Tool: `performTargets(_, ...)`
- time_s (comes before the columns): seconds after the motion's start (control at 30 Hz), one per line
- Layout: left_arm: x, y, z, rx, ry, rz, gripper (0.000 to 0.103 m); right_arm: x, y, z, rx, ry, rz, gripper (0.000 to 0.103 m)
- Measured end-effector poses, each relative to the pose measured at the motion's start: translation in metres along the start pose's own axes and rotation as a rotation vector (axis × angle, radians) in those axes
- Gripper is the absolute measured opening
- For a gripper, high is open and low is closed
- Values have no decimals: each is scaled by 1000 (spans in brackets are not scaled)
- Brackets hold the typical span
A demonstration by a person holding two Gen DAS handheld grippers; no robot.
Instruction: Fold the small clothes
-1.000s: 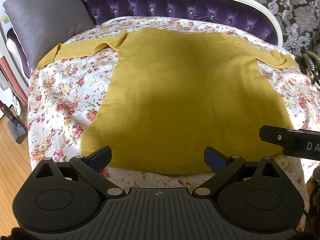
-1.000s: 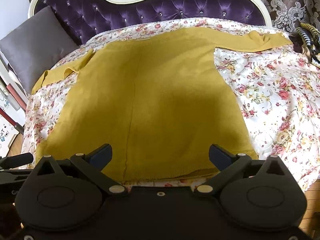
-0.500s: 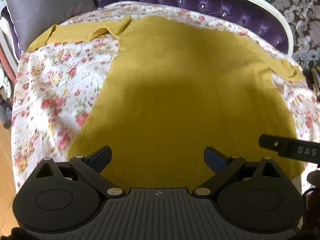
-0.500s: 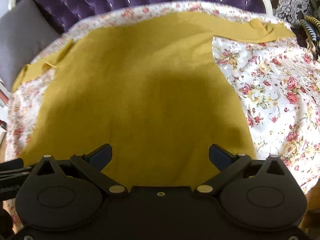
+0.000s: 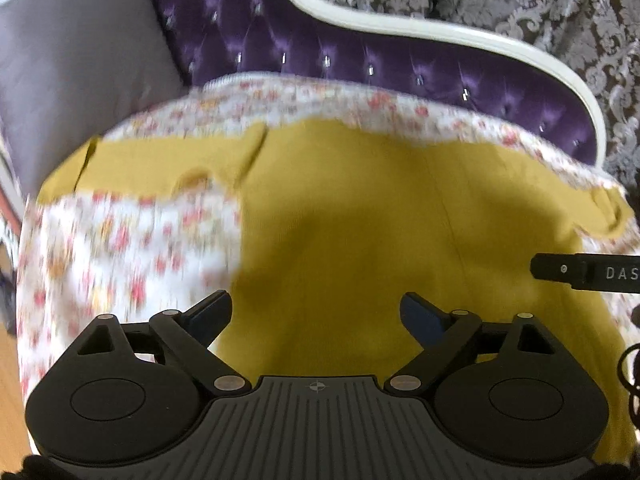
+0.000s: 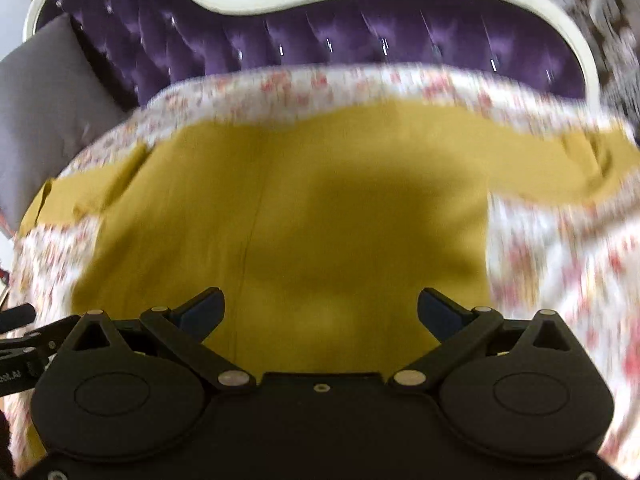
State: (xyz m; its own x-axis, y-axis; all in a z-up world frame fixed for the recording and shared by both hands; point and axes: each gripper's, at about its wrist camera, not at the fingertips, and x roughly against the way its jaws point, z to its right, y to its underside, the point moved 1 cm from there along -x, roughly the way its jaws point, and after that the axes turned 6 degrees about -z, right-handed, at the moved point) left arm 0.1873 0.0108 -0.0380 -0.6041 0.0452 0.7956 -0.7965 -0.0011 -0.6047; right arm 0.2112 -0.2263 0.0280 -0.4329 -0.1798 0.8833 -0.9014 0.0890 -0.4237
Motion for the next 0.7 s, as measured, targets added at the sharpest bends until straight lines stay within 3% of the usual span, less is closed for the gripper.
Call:
performTargets(0.13,-28,-30,4,-15,-11,33,91,-28,-29,1,14,18,51,102)
performTargets(0.3,-63,-49,8,-26,-3,29,91,-67,-43,11,25,50,34,102)
performTargets(0.53,-105,-40,6,-37,-7,-69,91,-88,-31,20,57,71,14,102)
performTargets(0.7,-106,-25,8,-98,-20,6,96,-88,-20,22,102,59,66,103)
